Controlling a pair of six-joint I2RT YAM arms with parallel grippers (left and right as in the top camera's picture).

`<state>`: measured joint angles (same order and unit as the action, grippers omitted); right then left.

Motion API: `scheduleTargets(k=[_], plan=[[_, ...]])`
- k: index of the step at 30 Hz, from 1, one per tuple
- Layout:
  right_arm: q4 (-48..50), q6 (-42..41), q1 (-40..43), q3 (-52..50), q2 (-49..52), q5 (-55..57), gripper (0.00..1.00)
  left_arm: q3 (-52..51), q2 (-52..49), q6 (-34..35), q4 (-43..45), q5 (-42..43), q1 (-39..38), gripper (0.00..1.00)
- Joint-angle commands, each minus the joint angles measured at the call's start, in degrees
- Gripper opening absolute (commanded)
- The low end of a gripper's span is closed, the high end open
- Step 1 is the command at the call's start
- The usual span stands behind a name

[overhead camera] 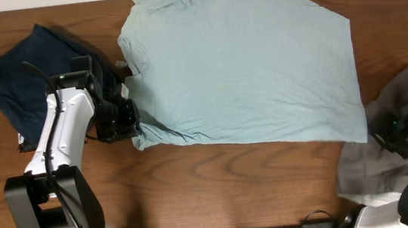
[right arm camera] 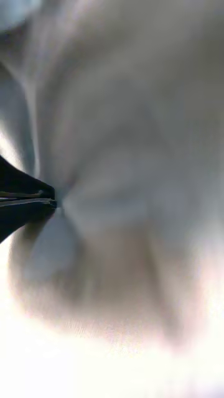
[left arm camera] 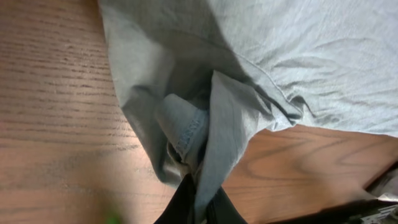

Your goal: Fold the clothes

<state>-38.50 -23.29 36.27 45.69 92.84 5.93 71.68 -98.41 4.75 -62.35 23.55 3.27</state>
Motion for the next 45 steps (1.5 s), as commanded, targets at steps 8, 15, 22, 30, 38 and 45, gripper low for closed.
scheduleTargets(k=[8, 15, 22, 30, 38, 45], plan=[[-2.4, -8.9, 13.8, 0.6, 0.4, 7.0, 0.01, -0.2, 0.4, 0.5, -0.3, -0.7, 0.2, 0.06], [-1.5, 7.8, 9.3, 6.8, -4.9, -23.5, 0.14, -0.2, 0.4, 0.5, -0.3, -0.7, 0.2, 0.06], [-9.0, 8.4, 1.2, 8.1, -10.1, -25.6, 0.55, -0.2, 0.4, 0.5, -0.3, -0.7, 0.2, 0.06], [-9.0, 7.0, -5.1, 0.3, -9.7, -25.3, 0.49, -0.2, 0.4, 0.5, -0.2, -0.7, 0.2, 0.06], [-0.9, 2.4, -5.6, -8.1, -9.6, -22.4, 0.50, -0.2, 0.4, 0.5, -0.1, -0.7, 0.2, 0.06], [4.6, -0.3, -5.6, -9.0, -9.6, -19.1, 0.52, -0.2, 0.4, 0.5, -0.1, -0.7, 0.2, 0.06]])
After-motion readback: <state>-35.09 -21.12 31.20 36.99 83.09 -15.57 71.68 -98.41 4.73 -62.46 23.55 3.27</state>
